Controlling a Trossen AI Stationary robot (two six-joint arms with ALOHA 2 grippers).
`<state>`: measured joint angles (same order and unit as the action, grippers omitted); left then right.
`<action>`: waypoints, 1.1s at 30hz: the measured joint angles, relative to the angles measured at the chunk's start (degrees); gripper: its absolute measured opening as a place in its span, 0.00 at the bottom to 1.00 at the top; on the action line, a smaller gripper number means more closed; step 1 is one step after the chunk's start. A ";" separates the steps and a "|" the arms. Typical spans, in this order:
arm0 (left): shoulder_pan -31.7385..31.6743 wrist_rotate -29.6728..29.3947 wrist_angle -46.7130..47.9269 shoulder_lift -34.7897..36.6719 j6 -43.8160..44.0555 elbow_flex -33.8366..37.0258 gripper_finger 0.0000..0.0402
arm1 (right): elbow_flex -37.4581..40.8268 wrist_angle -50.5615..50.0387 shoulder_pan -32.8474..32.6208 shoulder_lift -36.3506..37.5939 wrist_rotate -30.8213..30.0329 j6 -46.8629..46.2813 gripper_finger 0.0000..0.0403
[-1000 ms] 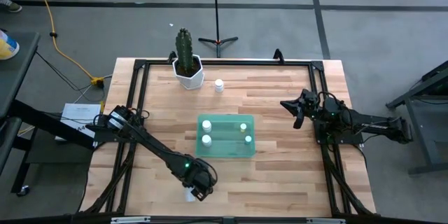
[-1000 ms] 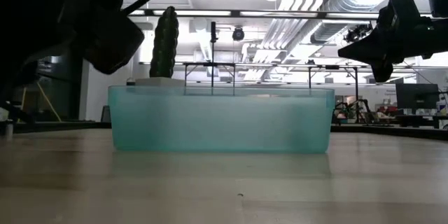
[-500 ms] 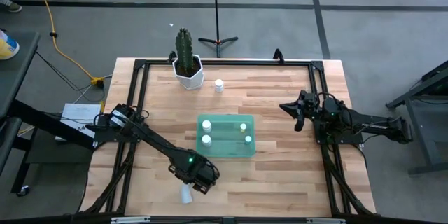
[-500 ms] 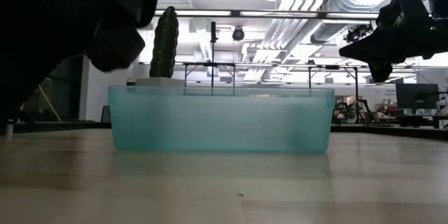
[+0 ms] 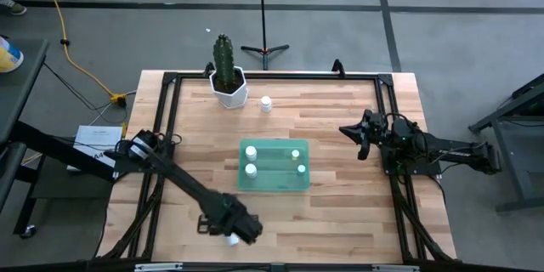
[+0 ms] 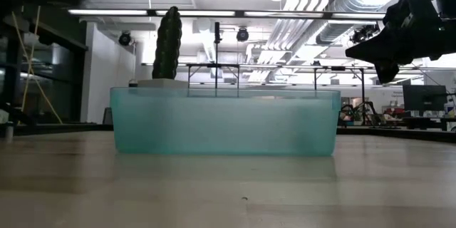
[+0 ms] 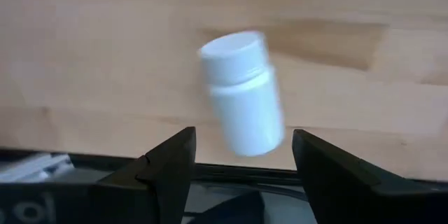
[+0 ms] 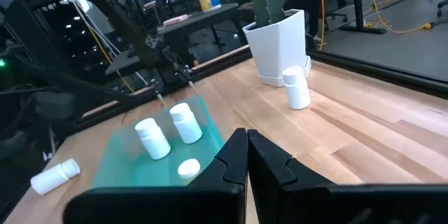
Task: Pick and place pill bottles into a basket
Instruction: Put the bottom white pill bottle into the blue bin
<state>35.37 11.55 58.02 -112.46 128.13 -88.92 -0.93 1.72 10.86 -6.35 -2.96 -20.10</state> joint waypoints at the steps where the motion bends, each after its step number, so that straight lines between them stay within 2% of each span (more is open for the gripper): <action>1: 0.74 -0.64 0.01 0.00 2.57 0.00 0.67 | 0.00 0.00 -0.01 0.00 -0.02 0.47 0.00; 5: 1.50 -2.72 -2.00 -0.02 8.34 0.52 0.67 | 0.00 -0.07 0.02 -0.01 -0.02 1.08 0.00; 11: -0.11 -4.85 -1.67 -1.34 9.60 0.68 0.67 | 0.00 -0.20 0.02 0.00 -0.02 1.08 0.00; 18: -1.66 -3.44 -5.15 -5.30 9.77 0.62 0.67 | -0.04 -0.44 0.02 0.23 0.20 1.08 0.00; 22: -1.58 -0.27 -7.20 -8.33 9.50 0.61 0.67 | -0.07 -0.57 0.02 0.44 0.33 1.09 0.00; 33: -2.68 0.25 -8.81 -9.38 6.75 0.42 0.67 | -0.09 -0.66 0.02 0.39 0.00 1.10 0.00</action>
<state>32.68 11.80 49.21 -121.84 134.89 -88.51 -1.02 1.06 10.87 -5.96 -2.96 -19.00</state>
